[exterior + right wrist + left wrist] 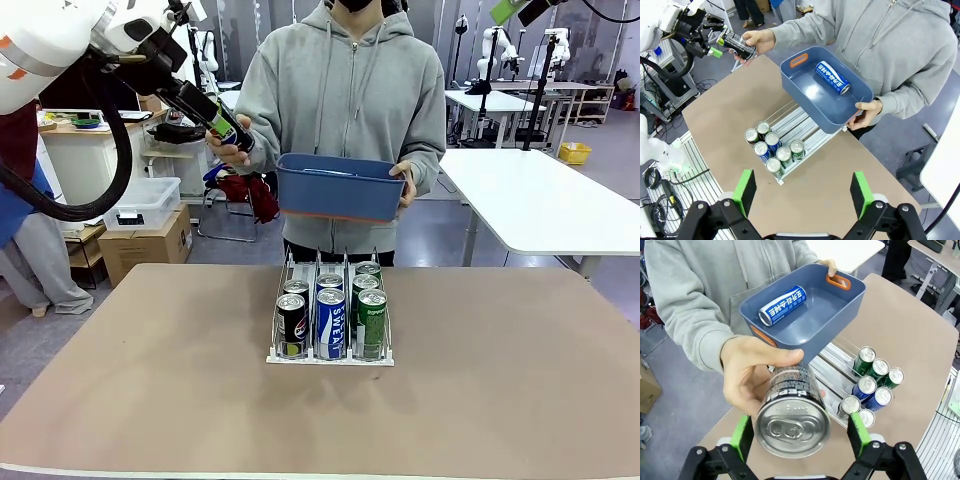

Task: Fill the beverage cans into the dispenser.
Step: Pick up the Pepsi coke handed by the human.

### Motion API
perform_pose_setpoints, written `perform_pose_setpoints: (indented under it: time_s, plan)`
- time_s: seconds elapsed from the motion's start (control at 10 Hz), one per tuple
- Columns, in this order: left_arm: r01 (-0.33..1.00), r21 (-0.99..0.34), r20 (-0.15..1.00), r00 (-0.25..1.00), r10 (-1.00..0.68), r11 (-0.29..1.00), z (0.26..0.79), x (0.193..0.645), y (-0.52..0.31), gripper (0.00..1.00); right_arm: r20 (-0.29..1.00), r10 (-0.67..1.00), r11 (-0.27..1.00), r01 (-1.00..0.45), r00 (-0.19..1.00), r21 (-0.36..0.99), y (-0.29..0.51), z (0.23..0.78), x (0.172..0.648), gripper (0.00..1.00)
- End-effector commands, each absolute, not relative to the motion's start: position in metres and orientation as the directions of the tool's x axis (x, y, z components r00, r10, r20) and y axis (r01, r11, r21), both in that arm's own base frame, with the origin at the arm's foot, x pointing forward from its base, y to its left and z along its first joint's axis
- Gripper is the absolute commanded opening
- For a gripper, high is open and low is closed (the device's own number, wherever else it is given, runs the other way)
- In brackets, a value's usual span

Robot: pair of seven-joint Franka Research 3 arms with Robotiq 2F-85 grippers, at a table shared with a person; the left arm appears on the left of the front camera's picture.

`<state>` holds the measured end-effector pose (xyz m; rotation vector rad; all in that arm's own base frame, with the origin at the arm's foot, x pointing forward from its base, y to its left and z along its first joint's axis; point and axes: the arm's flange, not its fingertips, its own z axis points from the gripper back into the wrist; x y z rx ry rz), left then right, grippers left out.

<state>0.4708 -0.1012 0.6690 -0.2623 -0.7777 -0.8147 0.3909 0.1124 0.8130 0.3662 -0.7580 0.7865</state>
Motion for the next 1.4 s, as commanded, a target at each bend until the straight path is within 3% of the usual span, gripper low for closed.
perform_pose_setpoints:
  time_s: [0.0, 1.3]
  plan:
    - [0.749, 0.077, 0.734, 0.404, -0.546, 0.658, 0.665, 0.475, -0.098, 1.0, 0.729, 0.499, 0.664, -0.747, 0.468, 0.026, 0.112, 0.812, 0.39, 1.0]
    - [0.758, 0.083, 0.726, 0.399, -0.56, 0.647, 0.679, 0.483, -0.105, 1.0, 0.729, 0.499, 0.664, -0.747, 0.468, 0.026, 0.112, 0.812, 0.39, 1.0]
